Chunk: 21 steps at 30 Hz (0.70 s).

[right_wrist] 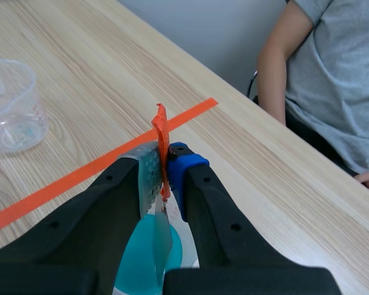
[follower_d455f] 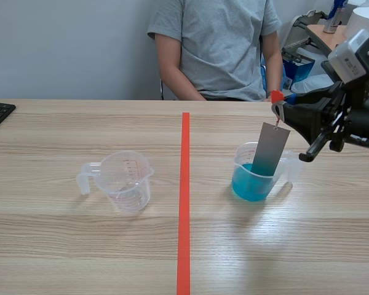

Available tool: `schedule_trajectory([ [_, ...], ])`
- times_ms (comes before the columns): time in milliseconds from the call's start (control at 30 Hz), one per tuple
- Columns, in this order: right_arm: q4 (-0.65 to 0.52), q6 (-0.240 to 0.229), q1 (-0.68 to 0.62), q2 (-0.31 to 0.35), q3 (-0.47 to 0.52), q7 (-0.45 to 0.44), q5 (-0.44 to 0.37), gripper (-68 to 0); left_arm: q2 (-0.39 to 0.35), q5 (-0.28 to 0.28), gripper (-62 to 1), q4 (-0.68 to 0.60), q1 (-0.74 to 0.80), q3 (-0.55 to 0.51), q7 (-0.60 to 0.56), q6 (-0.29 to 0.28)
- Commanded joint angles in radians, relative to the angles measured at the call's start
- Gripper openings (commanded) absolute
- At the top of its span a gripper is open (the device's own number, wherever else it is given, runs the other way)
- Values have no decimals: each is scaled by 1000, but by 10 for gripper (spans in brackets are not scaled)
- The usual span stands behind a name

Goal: Do the redox reaction experiment.
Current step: 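Hold the plate still in the solution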

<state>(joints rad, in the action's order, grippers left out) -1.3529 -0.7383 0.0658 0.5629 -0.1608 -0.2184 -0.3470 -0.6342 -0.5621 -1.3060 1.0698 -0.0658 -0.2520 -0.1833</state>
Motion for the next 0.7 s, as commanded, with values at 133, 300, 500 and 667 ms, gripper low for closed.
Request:
schedule_trajectory([
  [133, -79, -7, 14, 53, 11, 27, -95, -663, 8, -2, -562, -8, 13, 2, -10, -2],
  [300, -124, -7, 14, 79, 12, 67, -167, -663, 8, -2, -562, -8, 13, 2, -11, -2],
  [500, -177, -7, 14, 124, 20, 119, -273, -663, 8, -2, -562, -8, 13, 2, -11, -2],
  [667, -212, -7, 14, 146, 56, 168, -357, -663, 8, -2, -562, -8, 13, 2, -10, -2],
])
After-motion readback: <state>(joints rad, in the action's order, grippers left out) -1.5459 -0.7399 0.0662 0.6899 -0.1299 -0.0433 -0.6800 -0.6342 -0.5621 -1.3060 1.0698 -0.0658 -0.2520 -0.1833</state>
